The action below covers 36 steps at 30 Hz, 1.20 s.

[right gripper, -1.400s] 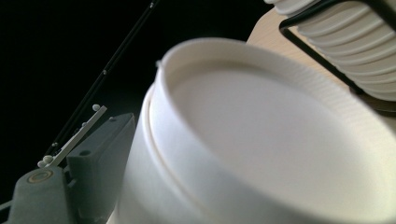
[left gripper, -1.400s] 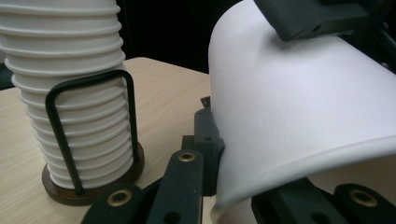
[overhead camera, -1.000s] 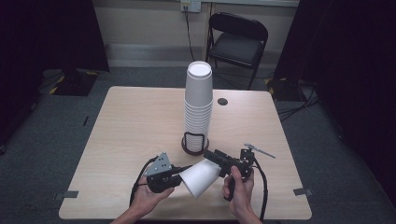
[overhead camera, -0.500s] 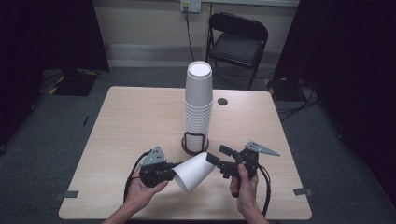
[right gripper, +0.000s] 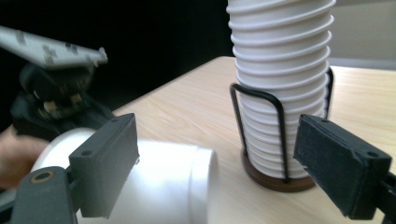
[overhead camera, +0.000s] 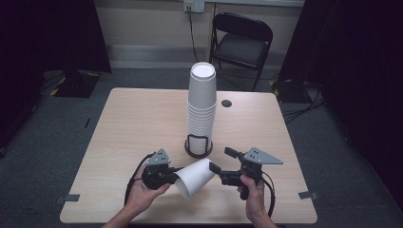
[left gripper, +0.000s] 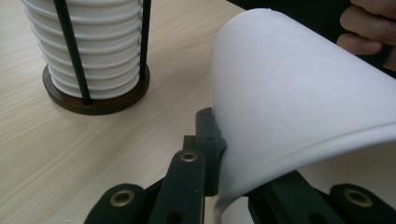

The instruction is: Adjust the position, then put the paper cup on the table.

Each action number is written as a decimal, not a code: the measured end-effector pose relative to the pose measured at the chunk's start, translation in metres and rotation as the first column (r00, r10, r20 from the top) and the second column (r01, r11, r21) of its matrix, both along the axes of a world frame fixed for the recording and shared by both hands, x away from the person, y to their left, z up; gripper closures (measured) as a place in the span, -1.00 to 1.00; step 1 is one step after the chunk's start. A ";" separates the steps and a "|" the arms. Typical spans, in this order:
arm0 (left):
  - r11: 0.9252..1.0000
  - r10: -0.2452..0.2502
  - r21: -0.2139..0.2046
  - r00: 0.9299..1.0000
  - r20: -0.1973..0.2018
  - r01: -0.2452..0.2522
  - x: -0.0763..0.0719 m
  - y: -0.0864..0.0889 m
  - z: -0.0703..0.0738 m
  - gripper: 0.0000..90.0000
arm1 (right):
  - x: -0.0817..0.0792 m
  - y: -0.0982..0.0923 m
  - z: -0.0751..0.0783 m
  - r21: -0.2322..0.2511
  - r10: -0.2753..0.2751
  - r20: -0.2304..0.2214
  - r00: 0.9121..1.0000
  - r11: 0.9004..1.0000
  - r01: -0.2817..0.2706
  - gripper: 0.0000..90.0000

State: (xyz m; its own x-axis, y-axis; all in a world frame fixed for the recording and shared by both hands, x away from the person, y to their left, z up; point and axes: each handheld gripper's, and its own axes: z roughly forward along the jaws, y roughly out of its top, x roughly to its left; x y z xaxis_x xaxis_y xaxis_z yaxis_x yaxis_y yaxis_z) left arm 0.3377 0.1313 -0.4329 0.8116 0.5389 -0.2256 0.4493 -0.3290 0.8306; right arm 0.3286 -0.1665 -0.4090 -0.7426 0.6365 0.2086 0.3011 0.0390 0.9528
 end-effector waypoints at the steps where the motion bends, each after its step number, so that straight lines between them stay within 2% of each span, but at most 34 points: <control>1: 1.000 0.002 0.010 1.000 -0.003 -0.002 0.001 0.001 0.001 0.92 | -0.001 0.000 -0.001 0.000 0.005 0.007 1.000 1.000 -0.005 -0.71; 7: 1.000 0.010 0.015 1.000 -0.017 -0.010 0.007 0.007 0.007 0.92 | -0.004 -0.001 -0.006 -0.061 0.033 0.021 0.999 0.998 -0.031 -0.69; 9: 0.999 0.035 0.026 0.999 -0.009 -0.035 0.008 0.009 0.007 0.92 | -0.005 0.000 -0.007 -0.080 0.049 0.040 0.998 0.996 -0.045 -0.69; 14: 0.998 0.027 0.055 0.999 -0.021 -0.025 0.012 0.012 0.008 0.92 | -0.007 0.005 -0.008 -0.132 0.061 0.058 0.996 0.990 -0.053 -0.65; 16: 0.998 0.022 0.058 0.999 -0.039 -0.020 0.014 0.014 0.011 0.92 | -0.007 0.007 -0.007 -0.155 0.050 0.058 0.997 0.987 -0.041 -0.63; 19: 0.997 0.027 0.069 0.998 -0.053 -0.024 0.017 0.018 0.014 0.92 | -0.011 0.009 -0.006 -0.188 0.117 0.095 0.989 0.977 -0.098 -0.69; 21: 0.997 0.019 0.081 0.998 -0.062 -0.014 0.019 0.019 0.017 0.92 | -0.013 0.012 -0.006 -0.235 0.124 0.113 0.986 0.967 -0.095 -0.69; 23: 0.995 0.009 0.101 0.998 -0.063 -0.003 0.018 0.017 0.019 0.92 | -0.014 0.014 -0.007 -0.251 0.154 0.114 0.981 0.960 -0.122 -0.69; 25: 0.993 -0.006 0.114 0.997 -0.078 0.014 0.017 0.013 0.021 0.92 | -0.016 0.016 -0.008 -0.278 0.155 0.125 0.980 0.954 -0.115 -0.69; 27: 0.990 -0.005 0.139 0.999 -0.054 0.012 0.017 0.008 0.022 0.92 | -0.018 0.017 -0.007 -0.308 0.157 0.140 0.977 0.945 -0.108 -0.71; 29: 0.990 -0.014 0.139 0.998 -0.053 0.021 0.019 0.003 0.024 0.92 | -0.018 0.020 -0.007 -0.342 0.159 0.167 0.973 0.935 -0.094 -0.72; 30: 0.988 -0.017 0.155 0.999 -0.046 0.024 0.020 0.000 0.025 0.92 | -0.018 0.020 -0.007 -0.347 0.166 0.165 0.972 0.933 -0.100 -0.71; 34: 0.982 -0.042 0.182 0.997 -0.061 0.053 0.024 -0.009 0.026 0.92 | -0.018 0.021 -0.009 -0.380 0.180 0.176 0.968 0.919 -0.101 -0.70; 36: 0.979 -0.055 0.195 0.996 -0.073 0.068 0.027 -0.012 0.027 0.92 | -0.020 0.022 -0.010 -0.417 0.192 0.193 0.962 0.904 -0.097 -0.71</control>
